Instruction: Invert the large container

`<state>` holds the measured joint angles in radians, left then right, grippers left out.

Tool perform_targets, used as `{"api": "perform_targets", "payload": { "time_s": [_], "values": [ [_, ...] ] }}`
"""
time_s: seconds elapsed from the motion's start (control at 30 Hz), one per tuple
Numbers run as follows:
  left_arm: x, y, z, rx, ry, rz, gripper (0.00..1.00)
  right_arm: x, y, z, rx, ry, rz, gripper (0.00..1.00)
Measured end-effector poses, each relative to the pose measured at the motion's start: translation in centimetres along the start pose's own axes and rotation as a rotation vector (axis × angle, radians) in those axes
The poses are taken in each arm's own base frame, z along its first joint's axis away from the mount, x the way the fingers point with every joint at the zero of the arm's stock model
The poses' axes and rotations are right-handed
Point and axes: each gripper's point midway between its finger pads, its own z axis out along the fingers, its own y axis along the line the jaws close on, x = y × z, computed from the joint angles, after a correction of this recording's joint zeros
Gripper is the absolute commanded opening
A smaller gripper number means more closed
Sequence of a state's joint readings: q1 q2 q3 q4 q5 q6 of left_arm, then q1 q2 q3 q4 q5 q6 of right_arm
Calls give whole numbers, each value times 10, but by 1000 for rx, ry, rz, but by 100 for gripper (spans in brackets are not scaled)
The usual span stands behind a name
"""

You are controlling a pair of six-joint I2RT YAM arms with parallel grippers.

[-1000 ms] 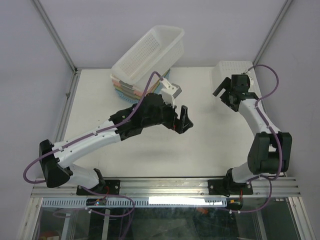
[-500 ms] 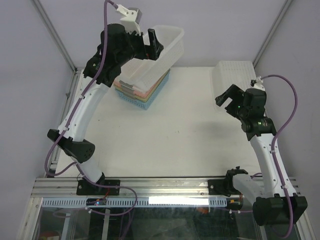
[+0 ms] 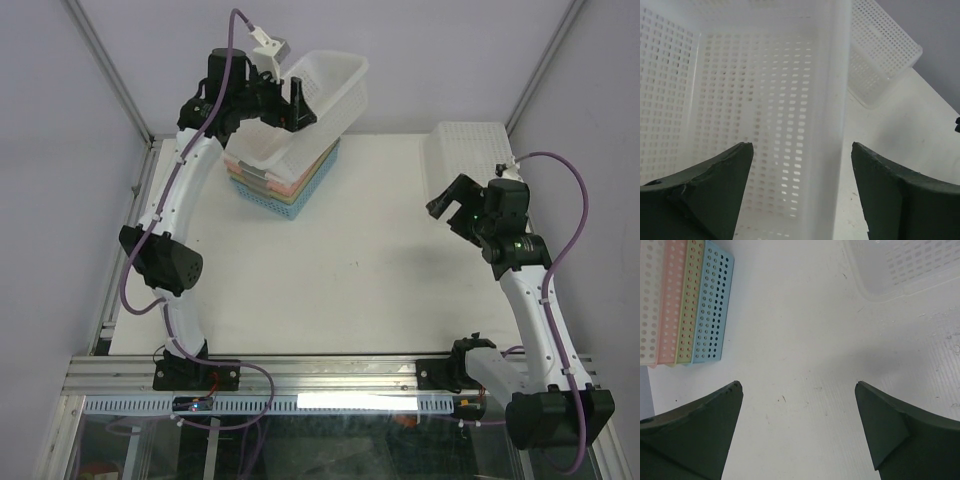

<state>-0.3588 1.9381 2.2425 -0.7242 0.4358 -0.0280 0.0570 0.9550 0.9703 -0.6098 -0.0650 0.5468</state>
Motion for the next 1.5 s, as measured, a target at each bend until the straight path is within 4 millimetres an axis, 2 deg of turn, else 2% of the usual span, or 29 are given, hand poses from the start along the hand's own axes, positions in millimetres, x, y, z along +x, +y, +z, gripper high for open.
{"api": "perform_targets", "payload": {
  "time_s": [0.1,0.17,0.23,0.33,0.37,0.53,0.6,0.7,0.83,0.97,1.0,1.3,1.5],
  "values": [
    [6,16,-7,26,19,-23,71,1,-1,0,4,5,-3,99],
    [6,18,-11,48,22,-27,65,2,-1,0,5,9,-3,99],
    [7,10,-12,91,25,-26,62,3,-1,1,5,14,-2,99],
    [9,-5,-12,165,36,-27,68,5,-2,3,9,26,-2,99],
    [10,-9,-13,188,39,-29,66,6,-3,4,11,31,-1,99],
    [12,-24,-12,277,48,-39,47,8,-3,5,14,41,0,99],
    [15,-24,-9,290,55,-47,41,9,-4,5,16,44,0,99],
    [19,-23,-4,302,65,-61,26,10,-5,4,18,47,0,99],
    [24,-21,2,310,78,-80,21,11,-5,3,22,52,1,99],
    [23,-22,1,315,77,-82,2,11,-6,1,22,52,1,99],
    [22,-22,1,313,75,-83,0,11,-6,1,21,51,1,99],
    [13,-16,-3,265,52,-83,0,11,-5,-1,20,50,1,99],
    [-10,-19,-29,170,-29,-65,0,10,-3,-5,7,40,3,99]
  ]
}}
